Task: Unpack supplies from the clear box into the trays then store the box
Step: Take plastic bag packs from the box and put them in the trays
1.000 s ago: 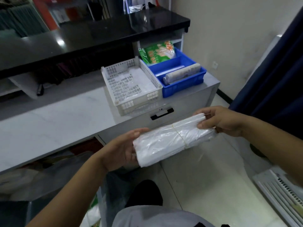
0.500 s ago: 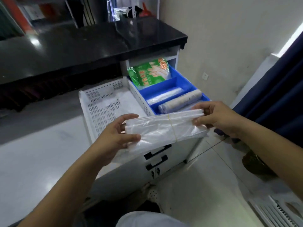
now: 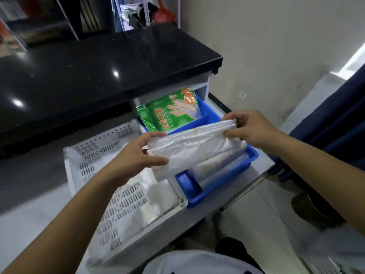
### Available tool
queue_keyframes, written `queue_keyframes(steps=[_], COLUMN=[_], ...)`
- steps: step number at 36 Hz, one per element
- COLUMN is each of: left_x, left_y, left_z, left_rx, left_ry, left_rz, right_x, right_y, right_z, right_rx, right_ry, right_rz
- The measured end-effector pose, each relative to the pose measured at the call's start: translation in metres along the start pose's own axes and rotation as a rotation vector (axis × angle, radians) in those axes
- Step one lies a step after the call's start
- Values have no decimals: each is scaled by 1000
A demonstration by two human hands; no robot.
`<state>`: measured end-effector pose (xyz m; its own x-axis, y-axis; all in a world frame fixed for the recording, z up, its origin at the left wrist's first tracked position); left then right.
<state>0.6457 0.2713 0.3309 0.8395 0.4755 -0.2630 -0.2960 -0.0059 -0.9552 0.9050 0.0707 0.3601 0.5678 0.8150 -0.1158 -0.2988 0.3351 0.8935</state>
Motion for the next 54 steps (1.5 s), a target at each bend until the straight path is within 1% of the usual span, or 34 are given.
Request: queue_keyframes(steps=[2, 6, 9, 14, 18, 21, 26, 29, 31, 33, 38, 40, 44, 48, 51, 54], left_x=[15, 42, 58, 83, 103, 113, 126, 132, 135, 136, 138, 140, 146, 152, 153, 149], left_y=[-3, -7, -11, -5, 8, 19, 32, 41, 47, 51, 50, 48, 45, 39, 36, 38], left_z=[1, 8, 9, -6, -25, -40, -58, -66, -71, -74, -80, -79, -71, -57, -52, -54], left_rx=[70, 91, 150, 384, 664, 767, 948, 1094, 1152, 1171, 1158, 1146, 1093, 955, 904, 882], left_ry=[-51, -123, -191, -302, -405, -489, -505, -467, -437, -426, -468, -465, -399, -308, -308, -342], left_rz=[-4, -12, 4, 6, 41, 59, 93, 153, 185, 193, 58, 40, 128, 250, 253, 223], right_x=[23, 71, 101, 141, 164, 175, 187, 184, 182, 181, 183, 186, 192, 204, 211, 213], right_y=[-1, -4, -6, -24, -48, -62, -86, -97, -101, -102, -104, -103, -98, -84, -76, -74], right_z=[5, 9, 10, 4, 1, 1, 2, -3, -6, -9, -17, -19, -24, -24, -24, -24], right_rx=[-18, -65, -176, -410, -676, -824, -976, -1061, -1071, -1076, -1120, -1122, -1154, -1128, -1093, -1050], right_ry=[33, 90, 147, 200, 243, 246, 231, 260, 270, 274, 296, 286, 354, 480, 568, 595], right_rz=[34, 121, 188, 341, 417, 516, 577, 612, 634, 641, 674, 672, 619, 518, 456, 416])
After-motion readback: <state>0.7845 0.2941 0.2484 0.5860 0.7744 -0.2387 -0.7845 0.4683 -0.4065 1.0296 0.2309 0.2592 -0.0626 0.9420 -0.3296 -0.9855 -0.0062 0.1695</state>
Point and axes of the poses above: each hand's wrist, its own x-axis towards the middle knuckle, its own z-axis out of the back of the hand, y = z × x, the point moved 1 cm from there along x, towards the middle knuckle, and after that the axes turned 1 degree about y, right-handed, at the moved point
